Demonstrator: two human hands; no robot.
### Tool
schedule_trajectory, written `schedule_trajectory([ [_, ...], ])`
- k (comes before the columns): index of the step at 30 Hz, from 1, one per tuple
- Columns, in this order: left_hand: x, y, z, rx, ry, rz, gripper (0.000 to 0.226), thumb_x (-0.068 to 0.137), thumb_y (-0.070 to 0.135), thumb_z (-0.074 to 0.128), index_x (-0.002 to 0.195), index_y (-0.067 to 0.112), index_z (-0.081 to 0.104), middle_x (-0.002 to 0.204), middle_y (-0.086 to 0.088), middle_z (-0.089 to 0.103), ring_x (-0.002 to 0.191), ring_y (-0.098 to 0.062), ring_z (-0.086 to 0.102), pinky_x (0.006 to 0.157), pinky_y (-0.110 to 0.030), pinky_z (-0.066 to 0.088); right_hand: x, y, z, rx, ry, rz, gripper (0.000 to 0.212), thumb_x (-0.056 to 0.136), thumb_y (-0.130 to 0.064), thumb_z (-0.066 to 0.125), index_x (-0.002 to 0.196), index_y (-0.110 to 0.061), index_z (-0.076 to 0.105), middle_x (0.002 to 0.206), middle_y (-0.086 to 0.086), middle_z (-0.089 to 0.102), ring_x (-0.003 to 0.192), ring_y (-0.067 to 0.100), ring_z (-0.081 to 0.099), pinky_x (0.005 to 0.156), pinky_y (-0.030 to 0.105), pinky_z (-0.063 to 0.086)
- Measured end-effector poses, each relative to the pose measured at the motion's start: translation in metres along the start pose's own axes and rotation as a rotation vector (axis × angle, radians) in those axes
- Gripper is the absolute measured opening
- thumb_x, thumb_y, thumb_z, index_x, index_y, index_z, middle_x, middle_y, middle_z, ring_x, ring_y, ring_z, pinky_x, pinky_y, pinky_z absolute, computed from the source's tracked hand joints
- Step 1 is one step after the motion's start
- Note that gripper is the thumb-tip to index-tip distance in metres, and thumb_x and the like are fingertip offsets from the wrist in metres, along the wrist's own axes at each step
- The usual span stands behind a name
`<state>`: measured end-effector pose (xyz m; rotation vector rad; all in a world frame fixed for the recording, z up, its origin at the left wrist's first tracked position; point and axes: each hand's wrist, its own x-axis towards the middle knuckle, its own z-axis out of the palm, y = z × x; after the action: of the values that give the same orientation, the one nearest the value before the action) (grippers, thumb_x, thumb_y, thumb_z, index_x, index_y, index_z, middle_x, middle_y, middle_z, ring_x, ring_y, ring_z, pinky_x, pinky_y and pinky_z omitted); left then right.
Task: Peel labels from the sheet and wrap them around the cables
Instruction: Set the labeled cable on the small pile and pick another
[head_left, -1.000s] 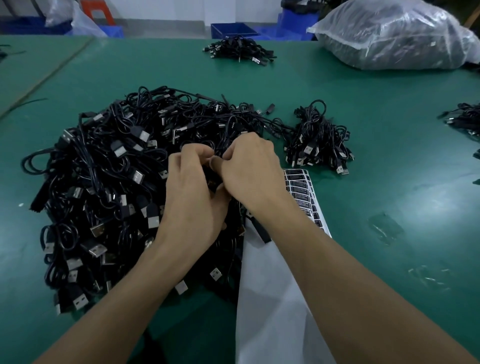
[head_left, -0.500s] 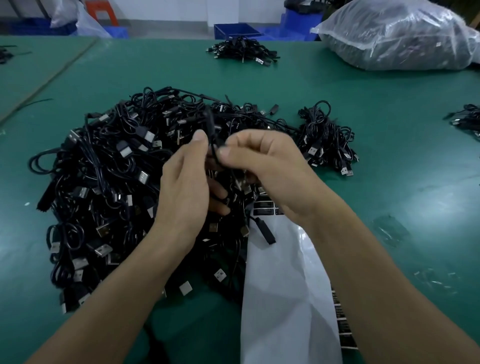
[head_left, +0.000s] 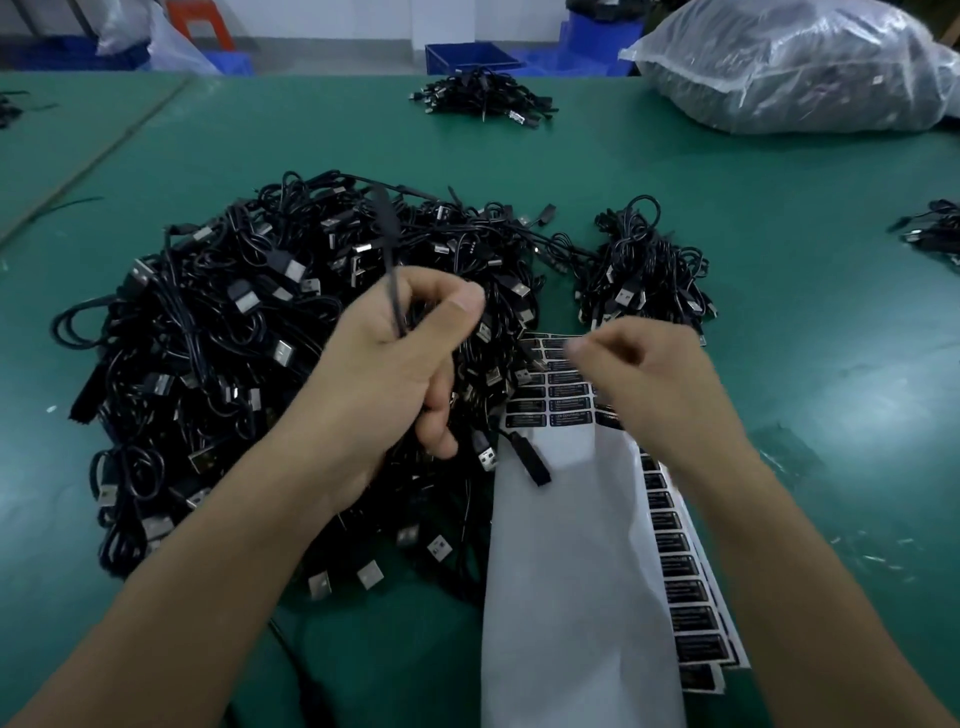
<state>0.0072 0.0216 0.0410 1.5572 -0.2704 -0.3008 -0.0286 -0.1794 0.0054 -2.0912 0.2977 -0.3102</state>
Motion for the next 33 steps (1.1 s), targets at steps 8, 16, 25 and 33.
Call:
schedule_trajectory([
  [8,-0.005,-0.007,0.006,0.430,-0.280,-0.123,0.031,0.104,0.040,0.041,0.111,0.029,0.068,0.063,-0.001,0.070,0.049,-0.010,0.061,0.053,-0.023,0.053,0.003,0.024,-0.023,-0.113,0.082,0.285,0.018,0.088,-0.050,0.065,0.086,-0.032,0.065,0.088,-0.007,0.067,0.084,0.017,0.067,0.079,0.044,0.057],
  [16,-0.004,-0.012,0.012,0.393,-0.199,0.023,0.026,0.096,0.050,0.041,0.111,0.043,0.060,0.046,0.011,0.046,0.040,-0.003,0.046,0.047,-0.023,0.051,0.000,0.017,-0.033,0.120,0.023,0.404,0.015,0.097,-0.035,0.062,0.095,-0.020,0.066,0.088,0.010,0.070,0.064,0.022,0.074,0.050,0.028,0.052],
  [25,0.003,-0.043,0.017,0.401,-0.165,-0.009,0.032,0.105,0.027,0.043,0.097,0.036,0.072,0.056,0.006,0.038,0.045,-0.009,0.033,0.043,-0.021,0.029,-0.001,0.010,-0.043,0.333,-0.012,0.486,0.030,0.095,-0.042,0.065,0.112,-0.016,0.065,0.104,0.013,0.068,0.079,0.028,0.075,0.053,0.029,0.057],
  [33,0.002,-0.054,0.023,0.538,-0.132,0.157,0.023,0.104,0.029,0.049,0.096,0.035,0.070,0.062,-0.003,0.055,0.050,-0.009,0.044,0.049,-0.028,0.040,0.000,0.011,-0.036,0.526,-0.138,0.555,0.033,0.086,-0.035,0.076,0.112,-0.017,0.063,0.106,0.016,0.073,0.064,0.015,0.069,0.044,0.022,0.047],
])
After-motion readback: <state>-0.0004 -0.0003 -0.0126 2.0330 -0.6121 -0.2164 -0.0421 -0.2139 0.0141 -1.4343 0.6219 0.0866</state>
